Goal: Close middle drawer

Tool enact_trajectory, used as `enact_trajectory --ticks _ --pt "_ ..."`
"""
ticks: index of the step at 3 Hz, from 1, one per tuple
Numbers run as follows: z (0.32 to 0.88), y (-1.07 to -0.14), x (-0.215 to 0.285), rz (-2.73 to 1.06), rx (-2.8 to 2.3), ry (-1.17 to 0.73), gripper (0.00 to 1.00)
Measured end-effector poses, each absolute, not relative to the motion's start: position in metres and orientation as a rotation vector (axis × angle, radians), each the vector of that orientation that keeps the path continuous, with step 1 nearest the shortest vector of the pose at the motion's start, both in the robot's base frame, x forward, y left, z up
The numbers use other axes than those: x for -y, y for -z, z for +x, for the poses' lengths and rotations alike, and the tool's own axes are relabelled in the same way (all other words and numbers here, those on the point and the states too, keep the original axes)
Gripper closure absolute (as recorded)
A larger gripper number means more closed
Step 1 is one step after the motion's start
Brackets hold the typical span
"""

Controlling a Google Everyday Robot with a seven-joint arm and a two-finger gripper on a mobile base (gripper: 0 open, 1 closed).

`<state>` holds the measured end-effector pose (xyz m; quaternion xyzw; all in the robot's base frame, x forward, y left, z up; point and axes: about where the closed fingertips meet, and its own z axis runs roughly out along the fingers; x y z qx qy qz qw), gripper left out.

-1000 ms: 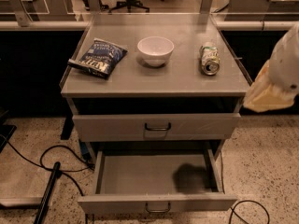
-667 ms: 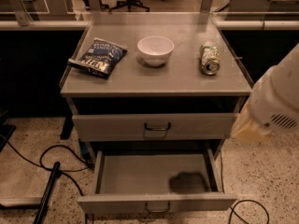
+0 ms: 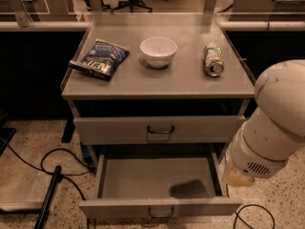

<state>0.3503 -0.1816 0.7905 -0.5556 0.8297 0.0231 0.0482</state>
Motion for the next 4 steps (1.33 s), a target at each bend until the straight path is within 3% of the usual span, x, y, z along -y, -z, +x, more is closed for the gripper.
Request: enact_trajectory --ticks 2,4 --pt "0.338 -0.747 0.177 -1.674 -2.609 -0.115 1.00" --pt "0.313 -0.610 0.157 -1.639 -2.835 -0.251 1.00"
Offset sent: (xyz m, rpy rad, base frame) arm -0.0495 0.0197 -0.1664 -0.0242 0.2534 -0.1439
